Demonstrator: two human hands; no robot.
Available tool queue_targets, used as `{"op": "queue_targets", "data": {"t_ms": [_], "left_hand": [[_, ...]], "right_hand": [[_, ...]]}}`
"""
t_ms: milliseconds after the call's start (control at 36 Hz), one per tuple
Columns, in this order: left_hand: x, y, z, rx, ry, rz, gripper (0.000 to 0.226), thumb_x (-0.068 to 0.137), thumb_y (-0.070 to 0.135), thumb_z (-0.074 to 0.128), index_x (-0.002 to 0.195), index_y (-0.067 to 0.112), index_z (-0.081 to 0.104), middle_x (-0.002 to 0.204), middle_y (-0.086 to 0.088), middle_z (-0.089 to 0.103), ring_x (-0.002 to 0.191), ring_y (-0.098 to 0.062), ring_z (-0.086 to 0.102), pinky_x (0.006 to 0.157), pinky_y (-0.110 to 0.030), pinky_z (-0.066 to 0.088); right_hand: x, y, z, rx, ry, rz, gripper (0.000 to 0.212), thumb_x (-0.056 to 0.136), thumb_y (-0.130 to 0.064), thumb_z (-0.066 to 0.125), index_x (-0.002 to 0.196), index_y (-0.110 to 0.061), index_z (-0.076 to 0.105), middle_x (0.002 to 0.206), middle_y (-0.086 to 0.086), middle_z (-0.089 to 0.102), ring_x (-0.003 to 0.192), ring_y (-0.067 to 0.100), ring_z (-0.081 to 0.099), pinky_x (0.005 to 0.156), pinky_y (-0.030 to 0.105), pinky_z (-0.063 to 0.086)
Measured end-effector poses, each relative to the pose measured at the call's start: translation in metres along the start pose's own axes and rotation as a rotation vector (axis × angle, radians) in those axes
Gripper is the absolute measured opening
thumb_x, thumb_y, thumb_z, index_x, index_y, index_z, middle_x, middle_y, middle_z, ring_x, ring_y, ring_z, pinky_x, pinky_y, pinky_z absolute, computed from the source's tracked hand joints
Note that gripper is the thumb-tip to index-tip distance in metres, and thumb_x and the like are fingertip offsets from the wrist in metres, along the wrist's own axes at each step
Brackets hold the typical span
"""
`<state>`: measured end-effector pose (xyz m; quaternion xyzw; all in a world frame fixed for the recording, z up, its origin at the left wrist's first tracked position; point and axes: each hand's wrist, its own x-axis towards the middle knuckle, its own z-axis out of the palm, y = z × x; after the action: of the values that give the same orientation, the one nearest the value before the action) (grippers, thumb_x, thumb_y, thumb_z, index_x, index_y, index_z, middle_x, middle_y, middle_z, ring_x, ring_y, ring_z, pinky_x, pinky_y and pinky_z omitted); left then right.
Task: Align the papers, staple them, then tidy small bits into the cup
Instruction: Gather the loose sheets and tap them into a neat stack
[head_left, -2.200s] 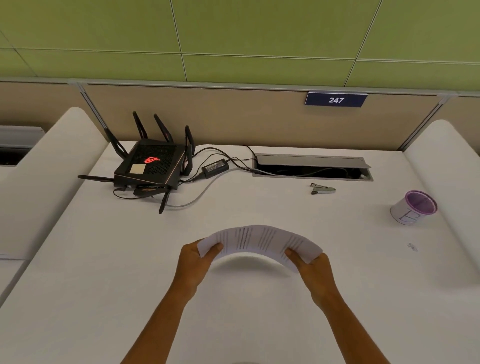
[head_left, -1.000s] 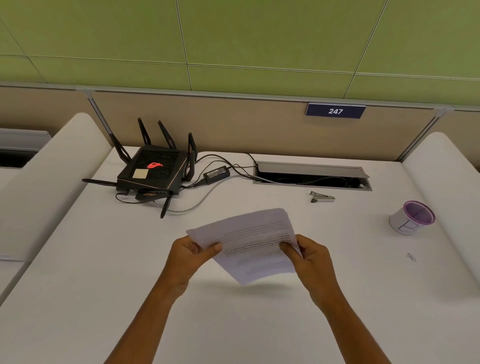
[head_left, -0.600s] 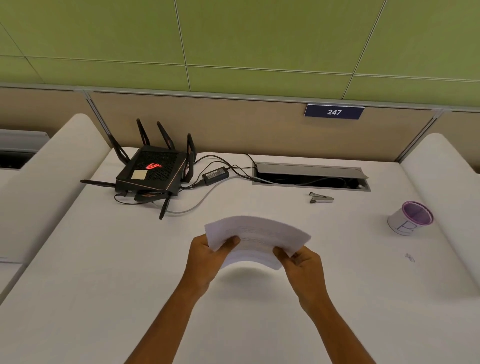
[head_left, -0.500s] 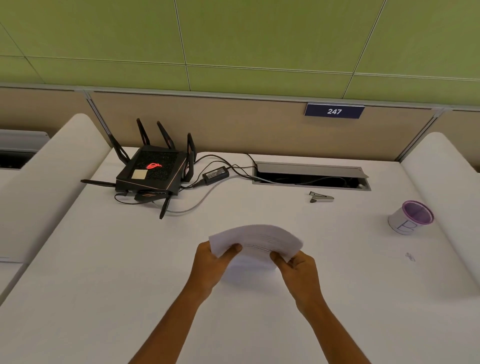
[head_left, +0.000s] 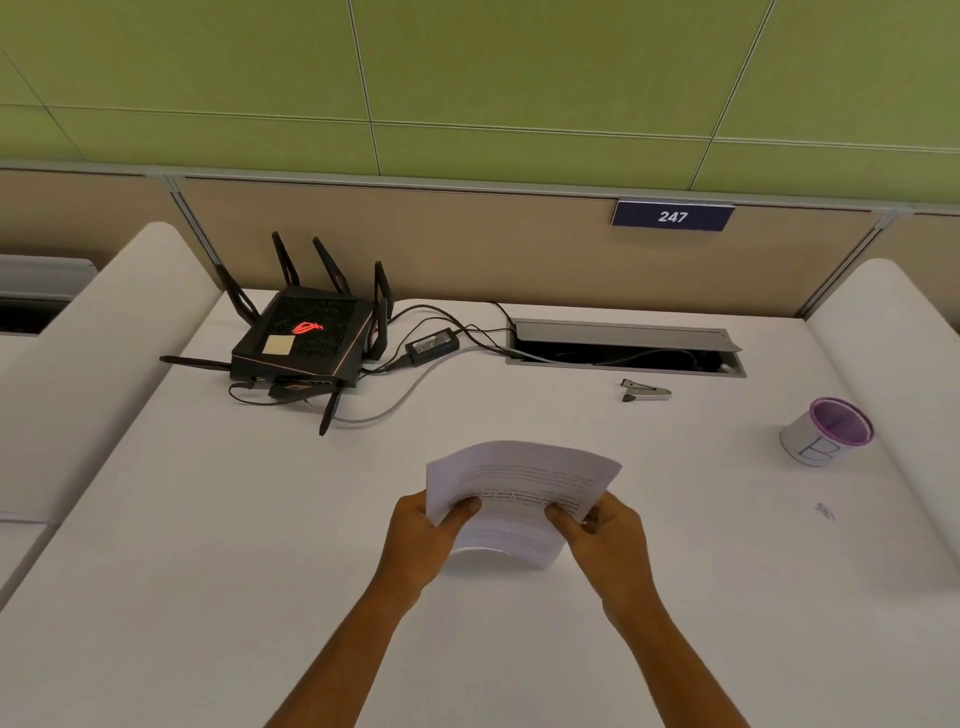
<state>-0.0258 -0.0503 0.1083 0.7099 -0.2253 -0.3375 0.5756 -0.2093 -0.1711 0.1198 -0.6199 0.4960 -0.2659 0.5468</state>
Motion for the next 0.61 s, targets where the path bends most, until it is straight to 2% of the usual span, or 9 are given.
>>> {"op": "queue_targets", "data": {"t_ms": [56,111,167,222,306,389,472,528,611], "left_hand": [[0.002,0.004,-0.002,0.031,-0.036,0.043,0.023,0.093,0.016,0.079,0.097,0.038,0.074,0.085,0.026,0.079,0.088,0.002,0.075,0.072,-0.014,0.059],[0.004,0.01,-0.005,0.081,-0.069,0.099,0.025,0.095,0.014,0.077,0.099,0.039,0.074,0.088,0.029,0.078,0.09,0.003,0.074,0.076,-0.014,0.059],[0.007,0.015,-0.006,0.151,-0.098,0.168,0.029,0.097,0.013,0.074,0.1,0.042,0.074,0.09,0.032,0.078,0.091,0.004,0.074,0.078,-0.012,0.057],[0.01,0.02,-0.008,0.245,-0.141,0.244,0.033,0.099,0.013,0.072,0.103,0.046,0.074,0.094,0.034,0.077,0.094,0.003,0.074,0.079,-0.011,0.056],[0.016,0.026,-0.012,0.387,-0.259,0.341,0.03,0.101,0.024,0.068,0.116,0.05,0.073,0.106,0.036,0.075,0.102,0.001,0.074,0.084,-0.017,0.062],[0.02,0.028,-0.011,0.524,-0.319,0.411,0.027,0.1,0.034,0.067,0.124,0.043,0.075,0.111,0.03,0.076,0.103,-0.002,0.075,0.085,-0.025,0.065],[0.02,0.031,-0.009,0.62,-0.329,0.465,0.032,0.096,0.042,0.066,0.127,0.037,0.075,0.117,0.014,0.079,0.103,-0.011,0.076,0.085,-0.028,0.066],[0.021,0.03,-0.009,0.632,-0.344,0.46,0.029,0.096,0.04,0.07,0.124,0.035,0.076,0.114,0.013,0.08,0.101,-0.01,0.076,0.084,-0.025,0.065],[0.023,0.022,-0.02,0.671,-0.329,0.406,0.022,0.099,0.03,0.071,0.121,0.035,0.077,0.114,0.018,0.079,0.1,-0.004,0.074,0.085,-0.021,0.062]], "right_hand": [[0.003,-0.009,-0.008,-0.023,0.041,-0.101,0.041,0.086,-0.012,0.083,0.121,-0.026,0.068,0.106,-0.013,0.076,0.097,0.005,0.073,0.077,0.012,0.056],[0.007,-0.022,-0.016,-0.068,0.06,-0.22,0.067,0.084,-0.012,0.084,0.142,-0.028,0.054,0.122,-0.017,0.07,0.11,-0.004,0.066,0.092,0.007,0.051],[0.011,-0.035,-0.025,-0.128,0.059,-0.322,0.086,0.083,-0.012,0.086,0.153,-0.03,0.04,0.143,-0.016,0.059,0.127,-0.002,0.055,0.105,0.005,0.041],[0.015,-0.048,-0.032,-0.227,0.061,-0.379,0.09,0.083,-0.017,0.086,0.155,-0.033,0.035,0.152,-0.015,0.051,0.135,0.004,0.046,0.111,0.012,0.035],[0.017,-0.06,-0.035,-0.389,0.006,-0.461,0.077,0.086,-0.028,0.082,0.151,-0.041,0.041,0.152,-0.018,0.05,0.137,0.006,0.043,0.115,0.03,0.031],[0.017,-0.066,-0.033,-0.499,-0.085,-0.608,0.059,0.088,-0.033,0.074,0.143,-0.041,0.053,0.143,-0.014,0.06,0.128,0.005,0.051,0.113,0.031,0.039],[0.019,-0.061,-0.032,-0.483,-0.185,-0.707,0.035,0.09,-0.019,0.072,0.124,-0.026,0.073,0.119,-0.007,0.074,0.105,0.009,0.069,0.088,0.032,0.062],[0.02,-0.054,-0.033,-0.455,-0.213,-0.691,0.022,0.089,-0.014,0.073,0.108,-0.022,0.079,0.104,-0.009,0.077,0.093,0.008,0.072,0.077,0.032,0.062],[0.019,-0.047,-0.038,-0.44,-0.208,-0.66,0.022,0.09,-0.002,0.073,0.102,-0.02,0.079,0.097,-0.012,0.077,0.091,0.007,0.071,0.072,0.025,0.061]]}}
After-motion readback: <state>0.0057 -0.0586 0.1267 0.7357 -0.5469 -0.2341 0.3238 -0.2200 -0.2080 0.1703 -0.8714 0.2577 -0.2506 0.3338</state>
